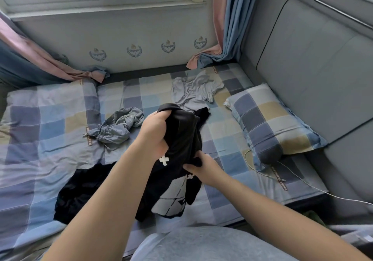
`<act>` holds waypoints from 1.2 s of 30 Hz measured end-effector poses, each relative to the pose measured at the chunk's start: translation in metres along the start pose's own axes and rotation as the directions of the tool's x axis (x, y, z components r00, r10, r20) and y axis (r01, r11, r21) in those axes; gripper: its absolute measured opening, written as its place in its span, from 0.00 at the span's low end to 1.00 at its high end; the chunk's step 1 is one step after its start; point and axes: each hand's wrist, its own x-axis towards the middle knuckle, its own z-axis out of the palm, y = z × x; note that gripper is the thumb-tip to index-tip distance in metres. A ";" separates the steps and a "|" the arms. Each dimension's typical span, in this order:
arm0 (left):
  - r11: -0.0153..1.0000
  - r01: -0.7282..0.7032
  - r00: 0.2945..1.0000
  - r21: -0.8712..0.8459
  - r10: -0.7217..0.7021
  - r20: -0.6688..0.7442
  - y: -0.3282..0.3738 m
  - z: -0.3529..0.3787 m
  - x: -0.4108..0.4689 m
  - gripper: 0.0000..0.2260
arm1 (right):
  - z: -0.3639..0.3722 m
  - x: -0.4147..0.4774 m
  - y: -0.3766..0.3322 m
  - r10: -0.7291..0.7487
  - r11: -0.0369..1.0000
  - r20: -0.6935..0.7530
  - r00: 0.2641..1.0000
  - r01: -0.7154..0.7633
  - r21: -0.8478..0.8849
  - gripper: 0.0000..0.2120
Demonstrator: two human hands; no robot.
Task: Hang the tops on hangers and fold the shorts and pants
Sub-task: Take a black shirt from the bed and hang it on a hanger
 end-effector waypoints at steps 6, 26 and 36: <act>0.981 0.066 0.998 -0.182 -0.062 0.029 0.017 -0.006 -0.006 0.15 | 0.005 -0.006 -0.013 -0.086 0.971 0.212 0.973 0.035 0.235 0.39; 0.804 -0.024 0.984 0.594 -0.087 0.158 -0.078 -0.048 0.023 0.19 | -0.088 0.020 -0.093 0.199 0.469 -0.165 0.966 0.054 0.881 0.11; 0.616 -0.153 0.984 0.773 0.165 0.063 -0.101 -0.056 0.035 0.10 | -0.111 0.018 -0.094 0.225 0.390 -0.186 0.956 0.086 0.917 0.10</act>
